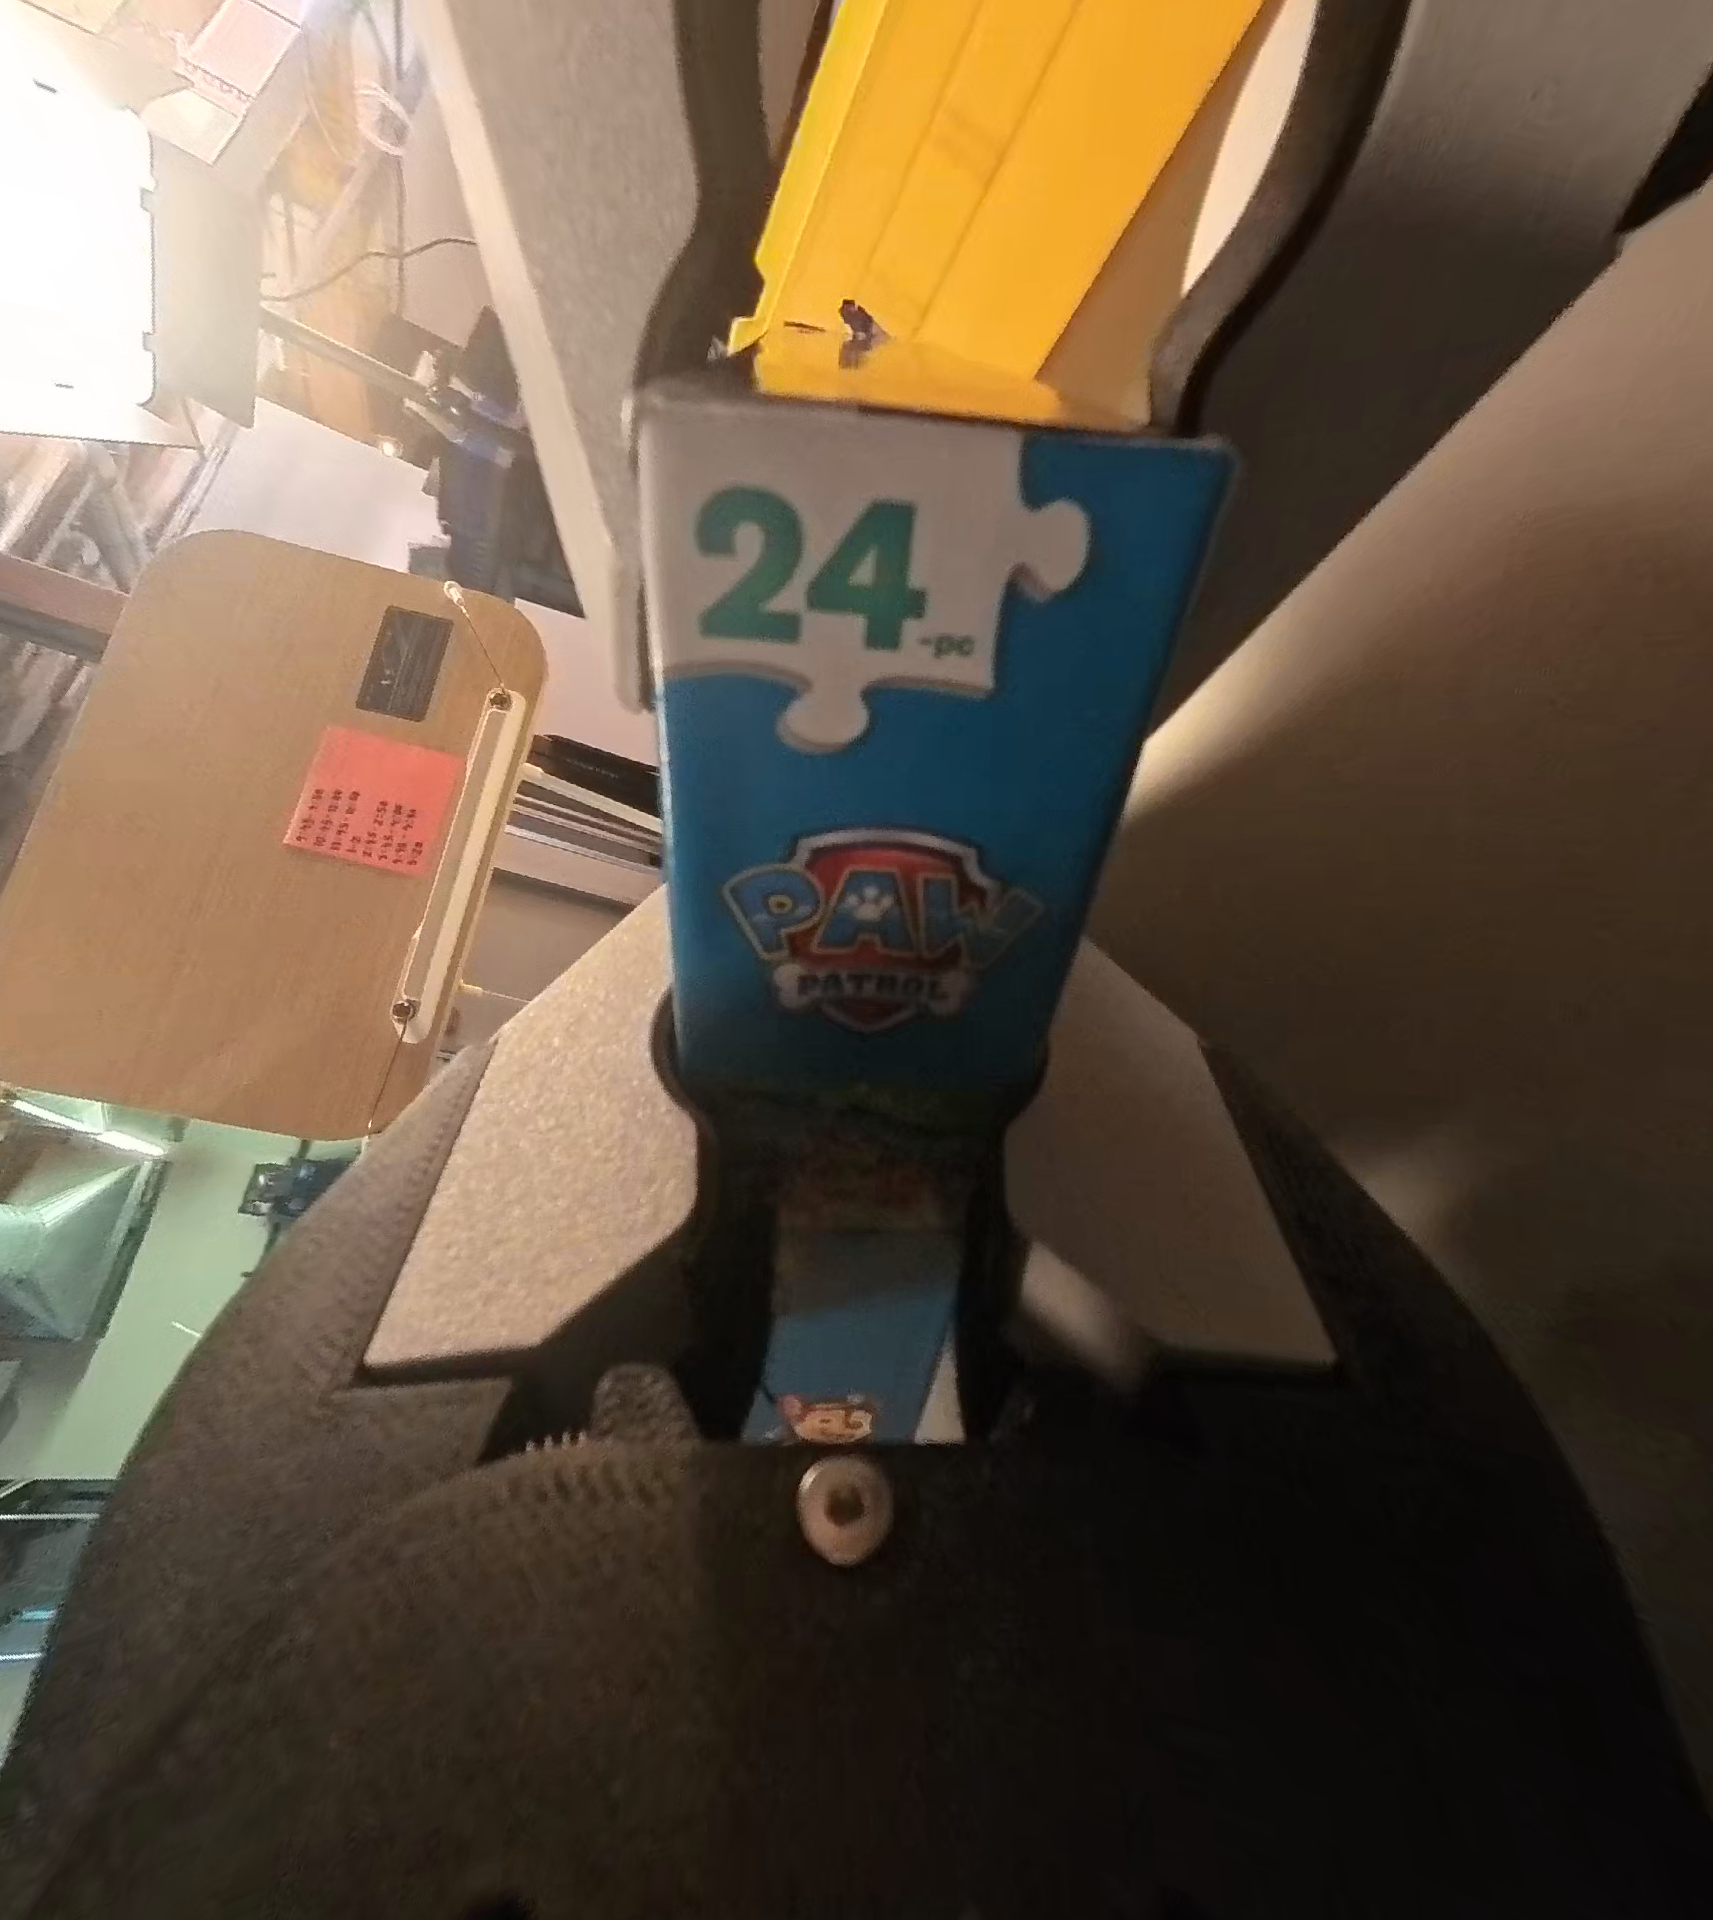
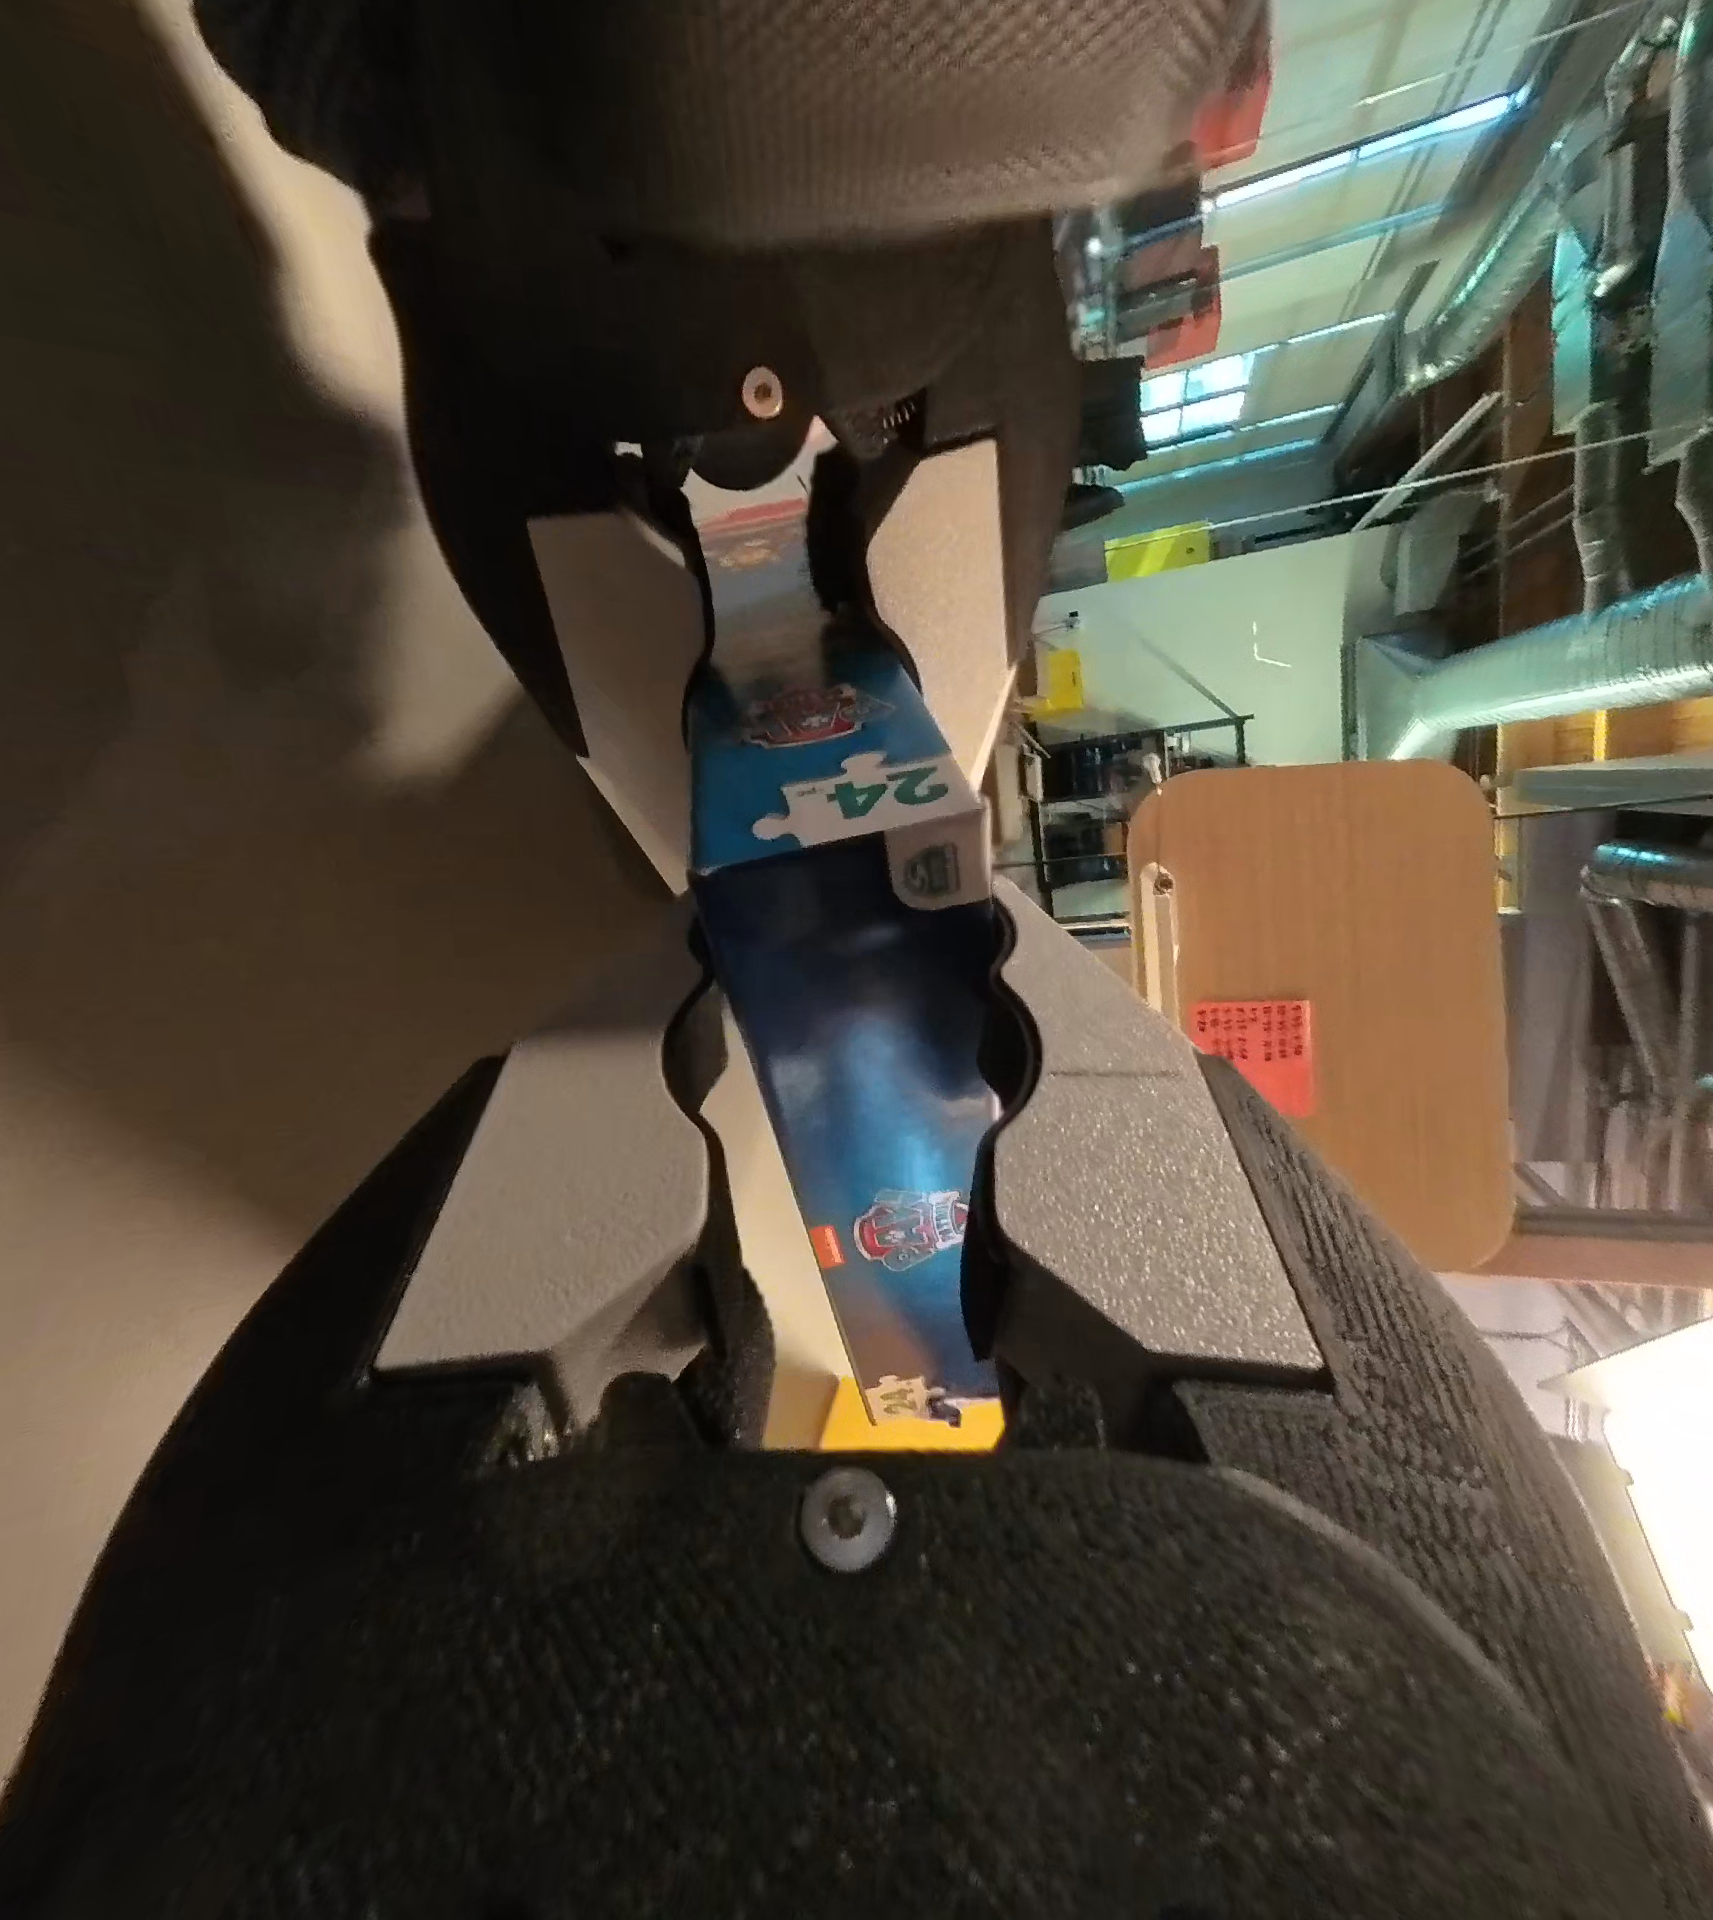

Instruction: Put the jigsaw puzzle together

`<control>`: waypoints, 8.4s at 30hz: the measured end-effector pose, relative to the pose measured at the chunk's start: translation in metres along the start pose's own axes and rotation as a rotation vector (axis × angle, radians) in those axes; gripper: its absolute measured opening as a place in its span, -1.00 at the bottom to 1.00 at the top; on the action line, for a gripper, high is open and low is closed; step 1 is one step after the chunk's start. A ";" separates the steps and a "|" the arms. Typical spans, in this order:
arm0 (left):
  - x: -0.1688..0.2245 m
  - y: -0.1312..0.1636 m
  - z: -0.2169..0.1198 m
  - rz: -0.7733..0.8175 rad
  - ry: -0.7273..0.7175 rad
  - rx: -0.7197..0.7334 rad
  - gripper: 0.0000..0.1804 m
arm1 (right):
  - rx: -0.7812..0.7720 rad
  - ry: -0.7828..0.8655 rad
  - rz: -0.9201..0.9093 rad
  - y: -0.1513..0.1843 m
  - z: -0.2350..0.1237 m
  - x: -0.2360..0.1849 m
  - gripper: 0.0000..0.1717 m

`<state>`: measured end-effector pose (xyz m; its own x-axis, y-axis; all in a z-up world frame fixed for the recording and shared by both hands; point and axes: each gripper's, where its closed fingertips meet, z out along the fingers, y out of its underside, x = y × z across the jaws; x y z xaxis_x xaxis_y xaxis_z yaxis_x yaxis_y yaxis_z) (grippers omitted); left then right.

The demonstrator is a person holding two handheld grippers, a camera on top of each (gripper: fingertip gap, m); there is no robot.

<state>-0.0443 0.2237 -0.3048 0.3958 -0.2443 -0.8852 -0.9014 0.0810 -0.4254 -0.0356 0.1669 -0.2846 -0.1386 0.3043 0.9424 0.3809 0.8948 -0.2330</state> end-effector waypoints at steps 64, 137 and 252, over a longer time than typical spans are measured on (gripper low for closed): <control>0.040 0.034 0.006 0.448 0.042 -0.084 -0.48 | 0.083 -0.469 0.164 0.000 -0.032 -0.050 -1.00; 0.035 0.046 0.008 0.521 0.026 -0.164 -0.48 | -0.053 -0.571 -0.014 0.006 -0.015 -0.060 -0.83; 0.043 0.047 0.003 0.385 -0.008 -0.387 -0.51 | -0.581 -0.522 0.499 0.106 0.035 -0.033 -0.65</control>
<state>-0.0687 0.2202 -0.3637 0.0244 -0.2601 -0.9653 -0.9796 -0.1989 0.0288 -0.0230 0.2629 -0.3487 -0.1761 0.8449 0.5051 0.8860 0.3597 -0.2927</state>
